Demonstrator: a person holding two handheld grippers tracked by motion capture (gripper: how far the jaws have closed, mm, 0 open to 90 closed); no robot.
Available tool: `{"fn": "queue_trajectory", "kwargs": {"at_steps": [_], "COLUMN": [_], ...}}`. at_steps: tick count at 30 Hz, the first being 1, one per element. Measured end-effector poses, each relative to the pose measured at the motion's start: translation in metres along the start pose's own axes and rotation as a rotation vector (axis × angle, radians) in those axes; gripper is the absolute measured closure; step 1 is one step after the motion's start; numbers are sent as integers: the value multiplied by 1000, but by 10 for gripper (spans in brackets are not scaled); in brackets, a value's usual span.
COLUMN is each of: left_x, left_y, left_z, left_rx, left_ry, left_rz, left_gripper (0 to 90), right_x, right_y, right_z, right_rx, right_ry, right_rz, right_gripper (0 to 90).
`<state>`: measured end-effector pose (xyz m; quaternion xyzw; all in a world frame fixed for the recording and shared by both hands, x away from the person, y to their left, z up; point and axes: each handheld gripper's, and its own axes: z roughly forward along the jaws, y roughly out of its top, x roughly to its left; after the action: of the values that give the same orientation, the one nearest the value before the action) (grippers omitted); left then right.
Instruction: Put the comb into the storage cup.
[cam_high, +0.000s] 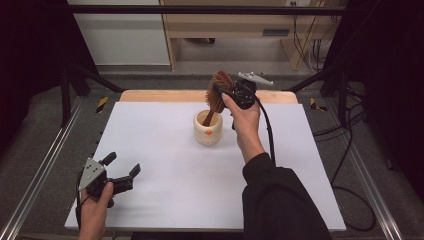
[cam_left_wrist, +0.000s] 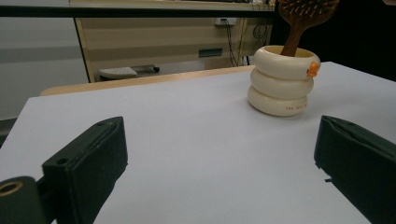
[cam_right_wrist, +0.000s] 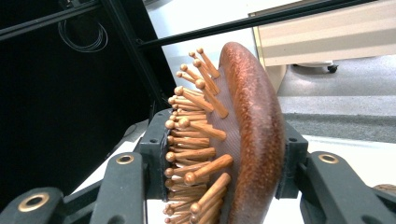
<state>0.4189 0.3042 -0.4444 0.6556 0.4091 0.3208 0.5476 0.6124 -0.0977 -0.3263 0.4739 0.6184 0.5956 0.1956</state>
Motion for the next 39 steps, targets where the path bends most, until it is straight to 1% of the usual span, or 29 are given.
{"fn": "queue_trajectory", "kwargs": {"at_steps": [14, 39], "left_x": [0, 0], "left_y": [0, 0], "left_z": [0, 0], "left_rx": [0, 0], "left_ry": [0, -1], "left_rz": [-1, -2], "left_gripper": [29, 29], "right_x": [-4, -7], "right_y": [-8, -16], "right_z": [4, 8], "right_rx": [8, 17], "right_ry": [1, 12], "right_rz": [20, 48], "right_gripper": [509, 509]}}
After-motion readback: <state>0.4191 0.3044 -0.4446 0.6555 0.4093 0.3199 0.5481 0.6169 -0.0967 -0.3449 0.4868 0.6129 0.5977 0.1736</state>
